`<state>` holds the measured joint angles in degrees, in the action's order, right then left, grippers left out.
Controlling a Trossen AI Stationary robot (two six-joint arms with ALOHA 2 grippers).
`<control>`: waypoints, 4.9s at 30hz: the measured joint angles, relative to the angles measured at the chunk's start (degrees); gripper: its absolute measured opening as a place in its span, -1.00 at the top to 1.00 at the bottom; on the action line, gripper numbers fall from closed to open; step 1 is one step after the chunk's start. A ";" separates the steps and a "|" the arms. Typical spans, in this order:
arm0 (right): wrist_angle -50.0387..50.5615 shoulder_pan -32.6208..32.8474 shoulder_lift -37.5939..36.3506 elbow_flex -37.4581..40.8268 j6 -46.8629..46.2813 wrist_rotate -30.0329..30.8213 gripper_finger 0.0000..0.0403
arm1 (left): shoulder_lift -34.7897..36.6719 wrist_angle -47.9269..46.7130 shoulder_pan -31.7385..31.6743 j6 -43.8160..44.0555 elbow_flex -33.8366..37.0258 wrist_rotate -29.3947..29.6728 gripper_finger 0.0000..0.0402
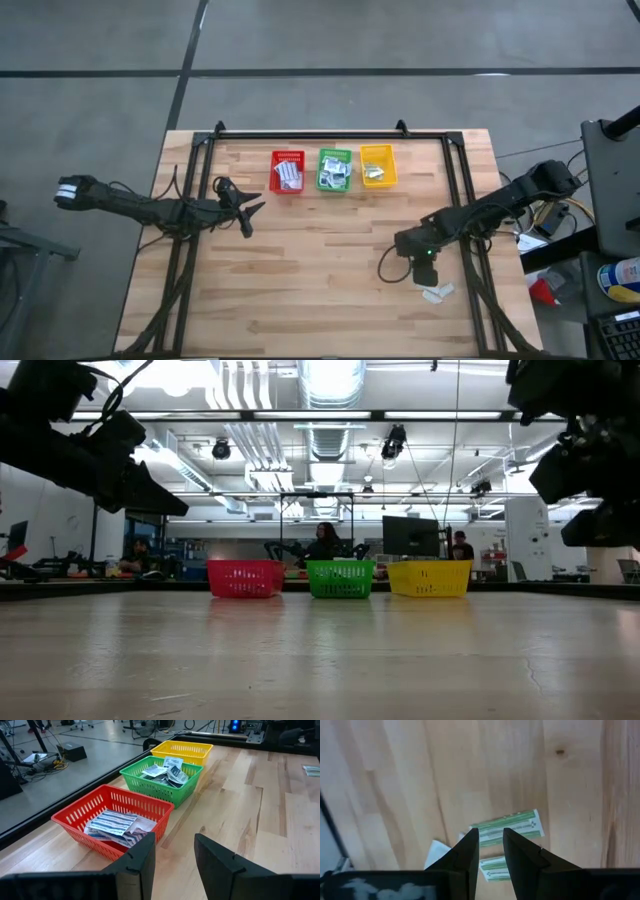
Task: Pick & Place First Aid Supplies
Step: Put the green bandage into the yellow basket
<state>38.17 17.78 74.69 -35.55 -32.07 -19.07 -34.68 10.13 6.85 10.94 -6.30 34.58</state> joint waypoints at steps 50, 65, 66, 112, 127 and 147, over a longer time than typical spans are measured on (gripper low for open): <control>-3.91 2.85 5.73 -0.84 -7.88 24.33 0.96 | 0.00 0.09 0.00 -0.26 0.00 0.00 0.34; -3.78 -2.25 -5.87 -1.09 -4.66 24.93 0.96 | 0.00 0.09 0.00 -0.26 -0.01 -0.01 0.34; -3.85 -2.21 -5.87 -1.09 -4.57 24.59 0.96 | 0.00 0.09 -0.01 -0.26 0.01 -0.01 0.34; -6.90 -2.29 12.21 -1.02 -15.37 17.08 0.36 | 0.02 0.00 -0.02 -1.92 0.00 -0.01 0.34; -6.88 -2.32 10.93 -0.74 -16.03 20.56 0.94 | 0.02 0.00 -0.02 -1.95 0.01 -0.01 0.34; -7.08 -5.35 6.45 -5.40 -16.51 24.02 0.96 | 0.00 0.00 -0.01 -1.97 0.00 0.00 0.34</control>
<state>31.09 12.43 81.14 -40.95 -48.57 4.95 -34.67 10.13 6.84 8.97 -6.30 34.58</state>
